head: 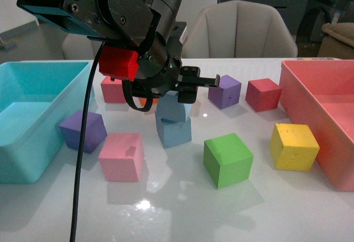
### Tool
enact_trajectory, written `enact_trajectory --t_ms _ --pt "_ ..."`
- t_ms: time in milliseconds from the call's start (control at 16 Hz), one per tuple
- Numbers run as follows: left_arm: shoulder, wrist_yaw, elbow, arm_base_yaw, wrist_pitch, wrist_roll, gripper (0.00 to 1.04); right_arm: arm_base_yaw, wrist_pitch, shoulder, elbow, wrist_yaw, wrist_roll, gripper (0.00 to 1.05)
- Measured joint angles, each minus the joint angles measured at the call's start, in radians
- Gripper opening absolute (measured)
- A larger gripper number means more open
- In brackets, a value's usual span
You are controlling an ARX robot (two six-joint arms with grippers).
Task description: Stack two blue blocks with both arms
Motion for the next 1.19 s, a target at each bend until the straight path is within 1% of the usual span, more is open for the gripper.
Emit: enact_trajectory --t_ms 125,250,312,375,438,625,688,875,938,1062,1188 --pt "0.009 0.000 0.003 0.003 -0.011 -0.002 0.39 0.000 0.000 0.000 0.000 0.000 0.000 0.98" --pt "0.020 0.008 0.011 0.005 -0.023 -0.018 0.62 0.000 0.000 0.000 0.000 0.000 0.000 0.98" --pt "0.020 0.018 0.012 0.005 -0.021 -0.024 0.71 0.000 0.000 0.000 0.000 0.000 0.000 0.98" --pt "0.020 0.030 0.012 0.006 -0.010 -0.036 0.83 0.000 0.000 0.000 0.000 0.000 0.000 0.98" --pt "0.020 0.030 0.014 0.009 0.015 -0.048 0.99 0.000 0.000 0.000 0.000 0.000 0.000 0.98" --pt "0.010 0.019 0.013 0.011 0.076 -0.053 0.98 0.000 0.000 0.000 0.000 0.000 0.000 0.98" --pt "-0.017 0.018 -0.006 0.012 0.119 -0.053 0.98 0.000 0.000 0.000 0.000 0.000 0.000 0.98" --pt "-0.259 0.014 -0.185 -0.005 0.332 -0.016 0.98 0.000 0.000 0.000 0.000 0.000 0.000 0.98" --pt "-0.362 0.048 -0.266 -0.014 0.384 -0.018 0.98 0.000 0.000 0.000 0.000 0.000 0.000 0.98" --pt "-0.538 0.049 -0.425 -0.045 0.451 0.009 0.98 0.000 0.000 0.000 0.000 0.000 0.000 0.98" --pt "-0.616 0.033 -0.502 -0.058 0.486 0.033 0.97 0.000 0.000 0.000 0.000 0.000 0.000 0.98"
